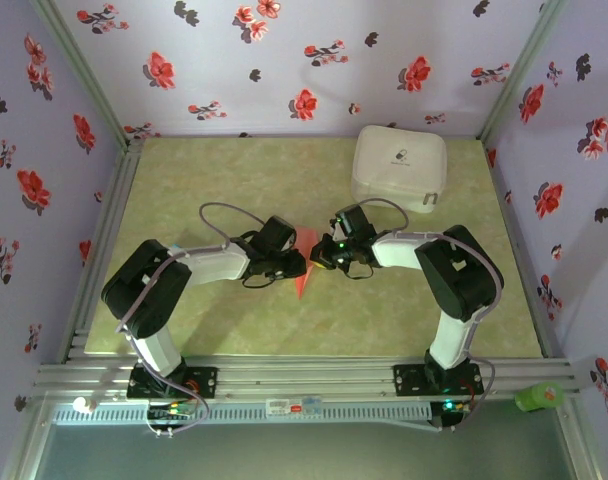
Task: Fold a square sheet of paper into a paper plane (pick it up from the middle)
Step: Move a paper plane to the center of the table.
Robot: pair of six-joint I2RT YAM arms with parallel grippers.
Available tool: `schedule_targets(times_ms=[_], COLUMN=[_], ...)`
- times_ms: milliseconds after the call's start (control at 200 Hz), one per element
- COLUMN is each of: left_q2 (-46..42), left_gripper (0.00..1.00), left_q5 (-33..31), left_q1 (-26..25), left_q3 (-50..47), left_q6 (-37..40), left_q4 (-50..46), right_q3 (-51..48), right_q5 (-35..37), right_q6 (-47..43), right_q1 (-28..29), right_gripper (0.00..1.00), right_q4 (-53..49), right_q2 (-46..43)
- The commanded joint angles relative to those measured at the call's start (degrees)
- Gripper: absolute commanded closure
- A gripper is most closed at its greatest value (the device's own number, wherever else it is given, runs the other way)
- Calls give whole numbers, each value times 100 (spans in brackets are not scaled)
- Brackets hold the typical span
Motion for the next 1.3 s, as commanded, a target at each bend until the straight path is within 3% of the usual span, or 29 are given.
schedule_targets(times_ms=[0,465,660,755,985,1295], left_q2=[160,424,484,399,173,403], left_gripper=[79,82,89,92,94,94], left_q5=[120,218,218,67,-874,-1155], left_q1=[-40,-43,-38,-40,-44,-40], left_q3=[193,356,393,383,587,957], left_q6=[153,209,247,242,305,340], left_q4=[29,-39,-147,-236,-1068,-1591], right_q3=[-58,-38,-17,-36,-164,-534], right_q5=[18,31,42,77,507,839], right_q6=[117,46,50,31,-242,-253], right_q1=[-28,-27,-36,-69,-327,-616], right_gripper=[94,93,91,87,66,64], right_q4=[59,-46,-37,-71,-528,-618], right_q2=[80,95,75,-14,-605,-1086])
